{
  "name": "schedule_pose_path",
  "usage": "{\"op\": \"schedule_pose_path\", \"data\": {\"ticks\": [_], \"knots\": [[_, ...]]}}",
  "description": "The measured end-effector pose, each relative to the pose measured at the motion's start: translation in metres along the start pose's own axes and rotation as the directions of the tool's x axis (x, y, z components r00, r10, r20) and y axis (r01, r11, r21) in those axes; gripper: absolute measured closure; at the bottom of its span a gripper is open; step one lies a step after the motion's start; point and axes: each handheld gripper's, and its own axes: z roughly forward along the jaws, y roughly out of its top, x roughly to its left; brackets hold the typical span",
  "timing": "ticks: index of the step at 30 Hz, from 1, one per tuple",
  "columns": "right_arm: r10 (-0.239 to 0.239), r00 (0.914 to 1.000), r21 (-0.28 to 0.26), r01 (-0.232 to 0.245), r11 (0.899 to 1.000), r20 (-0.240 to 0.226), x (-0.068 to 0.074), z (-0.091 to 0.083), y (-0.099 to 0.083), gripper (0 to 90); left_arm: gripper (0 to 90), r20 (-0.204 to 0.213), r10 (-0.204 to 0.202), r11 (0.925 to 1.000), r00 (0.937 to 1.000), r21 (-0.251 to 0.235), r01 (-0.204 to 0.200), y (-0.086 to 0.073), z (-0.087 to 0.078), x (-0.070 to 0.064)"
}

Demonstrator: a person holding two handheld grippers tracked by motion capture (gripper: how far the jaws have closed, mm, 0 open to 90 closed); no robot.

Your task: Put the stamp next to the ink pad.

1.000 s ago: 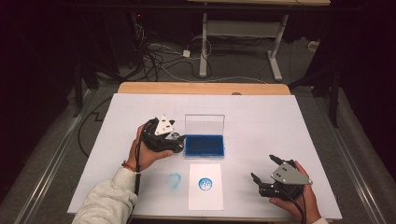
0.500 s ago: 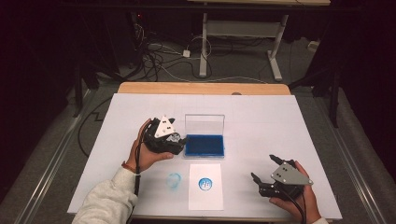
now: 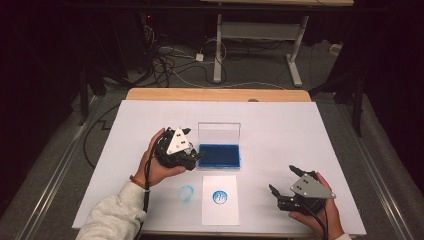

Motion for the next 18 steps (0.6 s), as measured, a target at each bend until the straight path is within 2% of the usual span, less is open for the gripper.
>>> {"op": "schedule_pose_path", "data": {"ticks": [9,18], "knots": [[-0.004,1.0000,0.002,0.004,1.000,-0.004,0.001,0.000,0.000,17.2,16.8,-0.009,0.024,0.9997,0.9997,0.004,-0.024,0.003,-0.007,-0.007],[-0.004,1.0000,0.001,0.004,1.000,-0.003,0.001,0.000,0.000,17.2,16.8,-0.001,0.051,0.9983,0.9987,-0.028,-0.051,0.004,-0.018,-0.016]]}}
